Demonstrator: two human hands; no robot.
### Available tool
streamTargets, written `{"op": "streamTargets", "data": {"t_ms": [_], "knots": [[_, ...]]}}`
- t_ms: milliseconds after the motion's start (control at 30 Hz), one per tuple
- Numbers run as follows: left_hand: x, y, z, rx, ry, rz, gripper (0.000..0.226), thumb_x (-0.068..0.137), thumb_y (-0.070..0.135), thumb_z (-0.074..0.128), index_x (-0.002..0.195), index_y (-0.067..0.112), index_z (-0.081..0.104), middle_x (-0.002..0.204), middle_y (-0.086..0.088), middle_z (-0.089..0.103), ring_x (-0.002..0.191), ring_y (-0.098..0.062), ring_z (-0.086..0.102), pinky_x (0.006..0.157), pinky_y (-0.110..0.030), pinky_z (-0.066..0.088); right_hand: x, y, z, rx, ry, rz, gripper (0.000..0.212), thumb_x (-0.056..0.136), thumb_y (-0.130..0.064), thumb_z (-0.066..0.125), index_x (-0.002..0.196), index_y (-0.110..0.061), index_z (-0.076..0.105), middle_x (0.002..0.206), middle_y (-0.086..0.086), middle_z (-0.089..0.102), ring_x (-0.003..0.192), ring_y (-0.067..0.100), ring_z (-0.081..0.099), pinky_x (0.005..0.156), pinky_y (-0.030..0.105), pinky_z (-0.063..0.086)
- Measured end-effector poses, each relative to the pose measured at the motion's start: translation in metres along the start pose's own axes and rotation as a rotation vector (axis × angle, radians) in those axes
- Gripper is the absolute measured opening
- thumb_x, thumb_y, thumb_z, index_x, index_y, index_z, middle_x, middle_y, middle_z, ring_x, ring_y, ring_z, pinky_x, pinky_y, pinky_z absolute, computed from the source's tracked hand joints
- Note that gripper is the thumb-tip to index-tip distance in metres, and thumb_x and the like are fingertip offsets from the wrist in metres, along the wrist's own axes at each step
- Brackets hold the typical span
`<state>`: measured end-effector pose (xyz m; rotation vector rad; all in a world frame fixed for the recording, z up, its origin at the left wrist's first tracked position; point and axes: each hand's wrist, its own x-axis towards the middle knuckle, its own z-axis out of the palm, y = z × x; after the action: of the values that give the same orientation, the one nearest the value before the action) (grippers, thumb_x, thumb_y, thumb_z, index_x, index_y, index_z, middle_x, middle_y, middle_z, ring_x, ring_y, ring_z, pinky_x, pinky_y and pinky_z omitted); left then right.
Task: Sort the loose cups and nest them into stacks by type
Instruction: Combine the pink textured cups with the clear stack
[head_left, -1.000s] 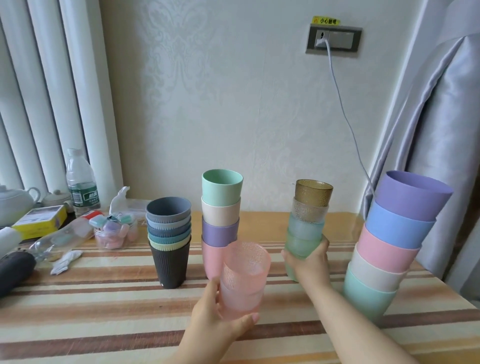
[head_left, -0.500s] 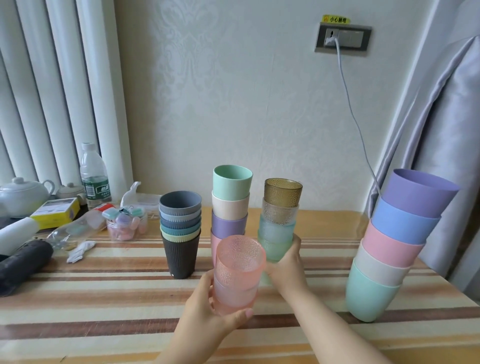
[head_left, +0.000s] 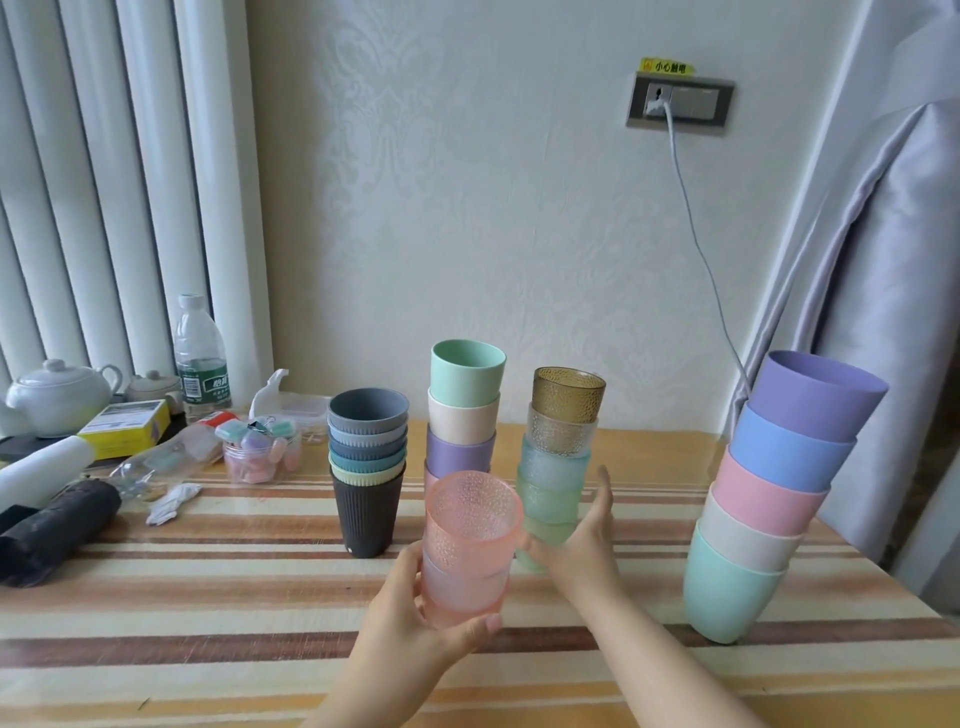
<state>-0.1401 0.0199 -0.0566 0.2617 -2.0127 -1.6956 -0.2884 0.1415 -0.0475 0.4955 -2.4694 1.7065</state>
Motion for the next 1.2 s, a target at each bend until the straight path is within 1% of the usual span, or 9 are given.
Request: {"op": "streamTargets", "data": {"t_ms": [67,133,233,333,433,533,767,967,1200], "knots": [[0.000,0.004,0.002,-0.021,-0.005,0.000,0.081,0.038,0.043,0.083,0.110,0.021,0.053,0.102,0.006,0.069,0.087,0.005,0.063,0.067,-0.011,0.050,-0.012,-0.008,-0.014,0.002,0.137,-0.145,0.109,0.057,-0.031,0.074,0.142,-0.029,0.006,0.145,0.005,0.019,0.138,0.024,0.018,0.112,0.043,0.023],[-0.001,0.009,0.007,-0.027,-0.014,0.006,0.082,0.037,0.044,0.084,0.110,0.021,0.053,0.103,0.007,0.068,0.088,0.006,0.064,0.068,-0.010,0.049,-0.030,-0.022,-0.031,0.098,0.229,-0.329,0.086,0.069,-0.030,0.067,0.134,-0.041,0.013,0.137,-0.003,0.029,0.128,0.018,0.035,0.107,0.041,0.032],[-0.003,0.019,0.021,0.008,-0.026,0.033,0.075,0.039,0.046,0.083,0.105,0.024,0.056,0.097,0.007,0.071,0.085,0.003,0.065,0.069,-0.010,0.048,-0.057,-0.050,-0.053,0.317,-0.071,-0.359,0.083,0.061,-0.063,0.067,0.127,-0.058,0.017,0.130,-0.008,0.045,0.115,0.005,0.052,0.097,0.033,0.042],[-0.005,0.033,0.037,0.029,0.000,0.064,0.059,0.047,0.043,0.075,0.102,0.030,0.056,0.092,0.008,0.071,0.085,-0.007,0.066,0.074,-0.021,0.053,-0.073,-0.072,-0.064,0.191,-0.427,-0.308,0.103,0.053,-0.057,0.078,0.127,-0.063,0.008,0.133,-0.023,0.040,0.123,-0.001,0.047,0.101,0.029,0.042],[-0.003,0.051,0.048,0.020,0.019,0.118,0.054,0.048,0.042,0.063,0.101,0.033,0.057,0.091,0.011,0.072,0.088,-0.007,0.066,0.074,-0.023,0.054,-0.075,-0.083,-0.071,0.058,-0.345,-0.302,0.105,0.053,-0.040,0.079,0.125,-0.064,0.006,0.123,-0.036,0.038,0.114,-0.009,0.049,0.096,0.023,0.047],[0.001,0.066,0.053,-0.011,0.003,0.156,0.057,0.049,0.043,0.070,0.104,0.032,0.058,0.090,0.017,0.071,0.086,0.003,0.064,0.068,-0.010,0.048,-0.068,-0.090,-0.080,0.017,-0.242,-0.322,0.103,0.062,-0.028,0.081,0.118,-0.066,0.004,0.118,-0.034,0.040,0.107,-0.013,0.049,0.088,0.012,0.046],[0.018,0.095,0.051,0.002,-0.064,0.198,0.093,0.053,0.058,0.078,0.132,0.031,0.036,0.126,0.020,0.052,0.114,0.002,0.050,0.094,-0.019,0.041,-0.033,-0.138,-0.105,-0.024,-0.088,-0.441,0.102,0.059,-0.029,0.084,0.126,-0.056,0.012,0.131,-0.007,0.037,0.124,0.016,0.046,0.102,0.040,0.043],[0.023,0.085,0.028,0.066,0.079,0.134,0.058,0.075,0.030,0.072,0.122,0.031,0.039,0.124,0.006,0.053,0.109,-0.010,0.054,0.095,-0.029,0.045,0.036,-0.198,-0.122,-0.015,0.112,-0.513,0.102,0.065,-0.028,0.080,0.137,-0.037,0.009,0.135,0.001,0.036,0.120,0.021,0.046,0.099,0.042,0.043],[0.030,0.071,0.019,0.092,0.066,0.138,0.048,0.076,0.022,0.072,0.107,0.042,0.041,0.114,0.013,0.055,0.104,-0.004,0.056,0.089,-0.029,0.050,0.075,-0.183,-0.089,-0.085,0.044,-0.331,0.102,0.069,-0.027,0.078,0.140,-0.037,0.005,0.146,0.009,0.033,0.125,0.027,0.042,0.087,0.027,0.036]]}}
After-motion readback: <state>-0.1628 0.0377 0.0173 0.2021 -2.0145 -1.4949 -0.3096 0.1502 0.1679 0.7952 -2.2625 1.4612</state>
